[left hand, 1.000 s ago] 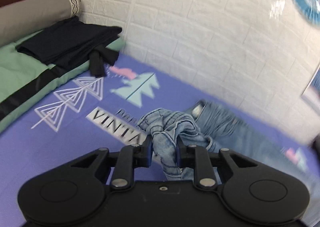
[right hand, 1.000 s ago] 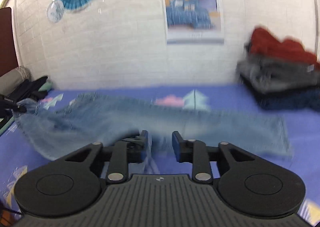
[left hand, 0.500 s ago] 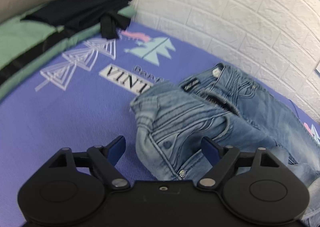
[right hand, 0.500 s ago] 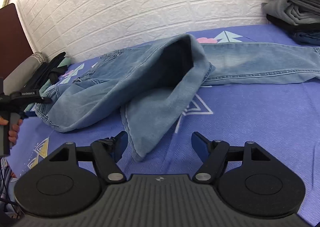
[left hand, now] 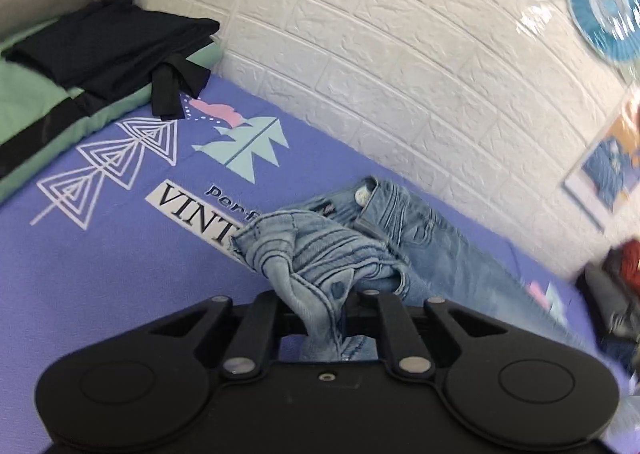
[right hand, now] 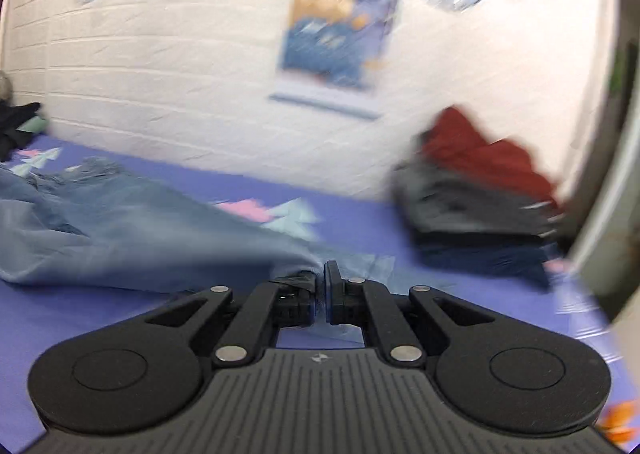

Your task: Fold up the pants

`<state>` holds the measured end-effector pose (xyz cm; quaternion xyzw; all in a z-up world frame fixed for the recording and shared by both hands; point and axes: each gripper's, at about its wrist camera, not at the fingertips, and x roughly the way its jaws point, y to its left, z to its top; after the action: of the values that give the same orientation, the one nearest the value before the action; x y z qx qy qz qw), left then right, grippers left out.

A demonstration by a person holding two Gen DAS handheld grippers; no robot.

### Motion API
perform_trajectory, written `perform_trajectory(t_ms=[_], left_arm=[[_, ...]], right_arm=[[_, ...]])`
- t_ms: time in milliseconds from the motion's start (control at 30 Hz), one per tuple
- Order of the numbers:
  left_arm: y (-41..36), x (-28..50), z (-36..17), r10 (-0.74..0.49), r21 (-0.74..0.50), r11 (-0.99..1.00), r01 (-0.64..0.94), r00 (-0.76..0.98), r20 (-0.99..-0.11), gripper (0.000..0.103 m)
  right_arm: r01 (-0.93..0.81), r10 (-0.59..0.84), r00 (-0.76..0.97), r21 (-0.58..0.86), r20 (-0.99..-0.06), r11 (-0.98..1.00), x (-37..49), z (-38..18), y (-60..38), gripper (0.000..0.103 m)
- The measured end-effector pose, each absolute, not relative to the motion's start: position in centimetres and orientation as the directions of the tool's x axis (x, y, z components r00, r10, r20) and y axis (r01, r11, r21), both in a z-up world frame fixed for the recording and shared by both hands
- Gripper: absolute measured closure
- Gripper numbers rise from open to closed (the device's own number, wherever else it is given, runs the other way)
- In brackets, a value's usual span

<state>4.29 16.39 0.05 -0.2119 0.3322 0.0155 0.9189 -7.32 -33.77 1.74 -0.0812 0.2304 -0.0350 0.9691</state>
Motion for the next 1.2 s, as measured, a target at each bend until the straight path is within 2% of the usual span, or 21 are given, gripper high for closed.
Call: perform_trajectory(t_ms=[33, 67, 100, 167, 233, 267, 300, 333, 367, 400, 467, 533, 633, 700, 767, 867, 1033, 1100, 1133, 1167, 1200], left_arm=[[16.3, 4.1, -0.5, -0.107, -0.362, 0.916, -0.171, 0.766, -0.634, 0.103], [16.3, 4.0, -1.4, -0.098, -0.343, 0.922, -0.178, 0.752, -0.652, 0.100], [16.4, 3.9, -2.2, -0.083, -0.325, 0.926, -0.192, 0.736, -0.672, 0.086], [16.7, 3.7, -3.9, -0.094, -0.341, 0.914, -0.219, 0.705, -0.703, 0.067], [17.0, 3.4, -4.9, -0.097, -0.357, 0.902, -0.242, 0.693, -0.715, 0.046], [17.0, 3.3, -5.1, -0.085, -0.353, 0.901, -0.253, 0.694, -0.715, 0.022], [17.0, 3.2, -5.2, -0.071, -0.349, 0.899, -0.266, 0.697, -0.714, 0.008], [17.0, 3.2, -5.3, -0.067, -0.353, 0.895, -0.273, 0.699, -0.712, 0.007], [17.0, 3.2, -5.4, -0.075, -0.362, 0.892, -0.271, 0.700, -0.710, 0.007], [17.0, 3.2, -5.4, -0.082, -0.369, 0.890, -0.268, 0.703, -0.707, 0.005], [17.0, 3.1, -5.5, -0.081, -0.378, 0.885, -0.273, 0.710, -0.700, 0.002], [17.0, 3.1, -5.6, -0.083, -0.392, 0.876, -0.280, 0.714, -0.695, 0.000], [17.0, 3.2, -5.5, -0.083, -0.395, 0.874, -0.283, 0.714, -0.696, 0.000], [17.0, 3.4, -5.5, -0.080, -0.390, 0.876, -0.285, 0.711, -0.699, 0.000], [16.9, 3.7, -5.5, -0.071, -0.378, 0.880, -0.287, 0.708, -0.703, 0.000], [16.6, 4.1, -5.5, -0.070, -0.372, 0.884, -0.283, 0.707, -0.704, 0.000], [16.2, 4.2, -5.6, -0.064, -0.363, 0.889, -0.279, 0.709, -0.702, 0.000], [16.2, 4.2, -5.7, -0.073, -0.383, 0.879, -0.283, 0.714, -0.696, 0.000], [16.2, 4.3, -5.7, -0.076, -0.391, 0.875, -0.285, 0.716, -0.694, 0.001], [16.1, 4.5, -5.8, -0.073, -0.391, 0.874, -0.288, 0.718, -0.692, 0.006], [15.9, 4.7, -5.8, -0.069, -0.385, 0.877, -0.288, 0.718, -0.693, 0.028]], right_arm=[[0.032, -0.099, 0.877, -0.149, -0.471, 0.988, -8.9, 1.0, -34.7, 0.096], [0.026, -0.088, 0.845, -0.123, -0.527, 0.992, -10.0, -0.1, -35.3, 0.074], [0.028, -0.086, 0.802, -0.107, -0.592, 0.994, -11.0, -1.6, -36.0, 0.053], [0.065, -0.111, 0.725, -0.093, -0.679, 0.994, -12.6, -4.1, -36.8, 0.031], [0.118, -0.109, 0.711, -0.035, -0.695, 0.992, -13.9, -5.1, -37.6, 0.030], [0.146, -0.105, 0.725, 0.002, -0.681, 0.989, -14.2, -5.0, -38.0, 0.028], [0.170, -0.101, 0.743, 0.040, -0.662, 0.985, -14.4, -4.7, -38.4, 0.022], [0.188, -0.100, 0.763, 0.071, -0.639, 0.980, -14.1, -4.3, -38.6, 0.016], [0.200, -0.106, 0.778, 0.084, -0.620, 0.976, -13.6, -4.1, -38.6, 0.002], [0.215, -0.121, 0.787, 0.085, -0.604, 0.973, -13.2, -4.0, -38.8, 0.000], [0.239, -0.131, 0.799, 0.111, -0.588, 0.965, -12.5, -4.0, -39.4, 0.000], [0.256, -0.091, 0.808, 0.208, -0.583, 0.944, -12.0, -4.3, -40.2, 0.000], [0.151, 0.039, 0.839, 0.300, -0.543, 0.942, -13.5, -3.6, -41.1, 0.000], [0.063, 0.113, 0.826, 0.290, -0.553, 0.955, -14.5, -3.0, -41.1, 0.000], [0.105, 0.038, 0.830, 0.224, -0.557, 0.969, -15.2, -2.6, -41.0, 0.000], [0.224, -0.055, 0.825, 0.237, -0.563, 0.945, -14.6, -3.5, -41.7, 0.000], [0.252, -0.055, 0.801, 0.252, -0.597, 0.934, -10.0, -7.6, -41.4, 0.000], [0.272, -0.084, 0.792, 0.227, -0.604, 0.935, -8.8, -8.5, -40.9, 0.011], [0.270, -0.096, 0.798, 0.210, -0.596, 0.940, -8.7, -8.4, -40.5, 0.021], [0.256, -0.078, 0.783, 0.205, -0.617, 0.944, -8.2, -8.2, -40.2, 0.081], [0.251, -0.058, 0.777, 0.224, -0.626, 0.942, -8.1, -7.8, -40.1, 0.088]])
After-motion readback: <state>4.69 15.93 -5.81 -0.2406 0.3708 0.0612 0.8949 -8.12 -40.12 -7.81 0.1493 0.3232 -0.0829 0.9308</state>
